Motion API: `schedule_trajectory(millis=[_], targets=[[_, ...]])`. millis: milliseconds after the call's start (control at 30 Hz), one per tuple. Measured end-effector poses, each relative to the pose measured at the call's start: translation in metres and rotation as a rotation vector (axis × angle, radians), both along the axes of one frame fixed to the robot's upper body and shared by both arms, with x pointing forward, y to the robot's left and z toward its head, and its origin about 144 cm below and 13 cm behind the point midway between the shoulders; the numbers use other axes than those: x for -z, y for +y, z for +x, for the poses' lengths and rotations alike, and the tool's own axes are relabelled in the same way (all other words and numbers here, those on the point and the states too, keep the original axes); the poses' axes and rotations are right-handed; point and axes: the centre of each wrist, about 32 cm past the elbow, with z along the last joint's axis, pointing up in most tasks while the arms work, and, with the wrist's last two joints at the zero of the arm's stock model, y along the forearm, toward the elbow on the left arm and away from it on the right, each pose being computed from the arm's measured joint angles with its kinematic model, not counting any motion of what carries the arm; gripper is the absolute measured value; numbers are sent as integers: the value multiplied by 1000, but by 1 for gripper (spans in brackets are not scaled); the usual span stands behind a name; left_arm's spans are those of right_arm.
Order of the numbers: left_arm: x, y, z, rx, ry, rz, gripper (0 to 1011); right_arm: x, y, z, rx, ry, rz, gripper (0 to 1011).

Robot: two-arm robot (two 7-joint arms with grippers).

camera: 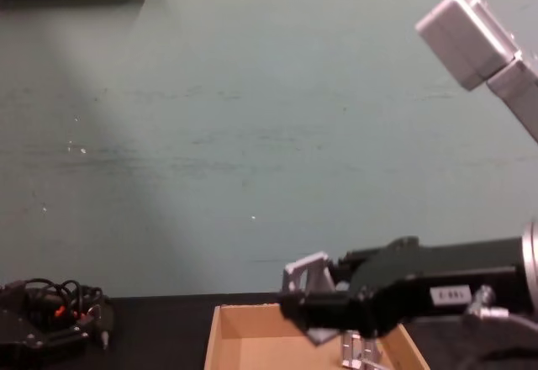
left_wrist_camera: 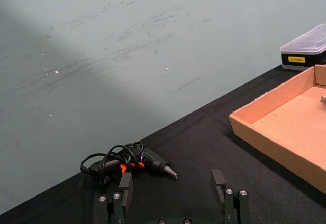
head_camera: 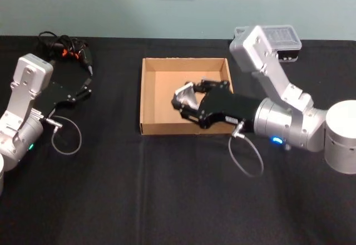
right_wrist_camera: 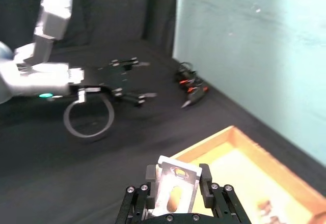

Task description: Use one hand to pick up the angle iron from the table and place it into the box.

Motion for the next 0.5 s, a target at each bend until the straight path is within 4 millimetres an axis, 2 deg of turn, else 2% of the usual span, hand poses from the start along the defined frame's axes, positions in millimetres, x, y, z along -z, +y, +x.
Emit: schedule_trajectory(millis=[267,500], targets=[[0,0,0,0,0,0,1000,-2,-5,28,74,-73,-17,504],[0,0,0,0,0,0,1000,9,-1,52,105,-76,-39,504]])
